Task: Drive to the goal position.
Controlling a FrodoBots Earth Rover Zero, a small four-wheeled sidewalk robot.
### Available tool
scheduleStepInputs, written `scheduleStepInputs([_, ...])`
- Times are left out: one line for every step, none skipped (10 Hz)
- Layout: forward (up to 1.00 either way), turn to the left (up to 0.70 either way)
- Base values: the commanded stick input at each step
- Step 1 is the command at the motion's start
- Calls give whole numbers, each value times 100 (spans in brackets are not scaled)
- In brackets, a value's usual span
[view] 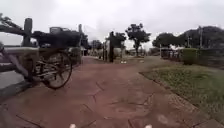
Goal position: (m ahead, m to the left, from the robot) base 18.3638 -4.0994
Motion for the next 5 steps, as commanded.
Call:
scheduleStepInputs([100,0])
scheduleStepInputs([100,0])
scheduleStepInputs([100,0])
scheduleStepInputs([100,0])
scheduleStepInputs([100,0])
